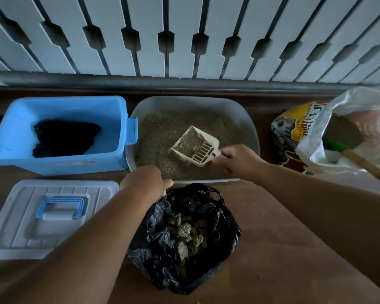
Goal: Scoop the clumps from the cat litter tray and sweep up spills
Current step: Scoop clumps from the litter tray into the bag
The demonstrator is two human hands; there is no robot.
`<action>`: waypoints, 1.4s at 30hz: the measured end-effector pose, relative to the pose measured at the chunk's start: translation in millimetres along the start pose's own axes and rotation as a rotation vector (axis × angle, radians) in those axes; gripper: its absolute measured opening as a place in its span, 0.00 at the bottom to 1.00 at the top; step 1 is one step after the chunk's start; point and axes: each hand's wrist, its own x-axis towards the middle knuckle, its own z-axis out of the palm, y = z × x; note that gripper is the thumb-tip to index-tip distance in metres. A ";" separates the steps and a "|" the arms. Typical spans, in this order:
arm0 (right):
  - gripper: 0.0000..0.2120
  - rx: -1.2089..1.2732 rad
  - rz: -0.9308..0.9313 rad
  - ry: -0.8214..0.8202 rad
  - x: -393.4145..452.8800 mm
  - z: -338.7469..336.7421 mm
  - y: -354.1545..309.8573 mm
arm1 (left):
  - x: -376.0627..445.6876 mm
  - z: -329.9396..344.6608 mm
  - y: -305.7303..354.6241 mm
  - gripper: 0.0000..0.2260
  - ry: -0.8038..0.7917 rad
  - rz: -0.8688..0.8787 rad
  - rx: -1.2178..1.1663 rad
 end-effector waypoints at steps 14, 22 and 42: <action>0.11 -0.002 -0.049 0.022 -22.1 -7.1 4.7 | -16.4 -9.9 6.8 0.25 -0.155 -0.049 0.126; 0.11 -0.177 -0.111 -0.054 -30.1 -2.3 -6.9 | -21.6 -6.6 -1.1 0.32 -0.282 -0.111 0.142; 0.13 -0.938 -0.919 0.167 -57.0 19.7 0.8 | -31.0 -17.3 -29.7 0.24 -0.391 -0.216 -0.188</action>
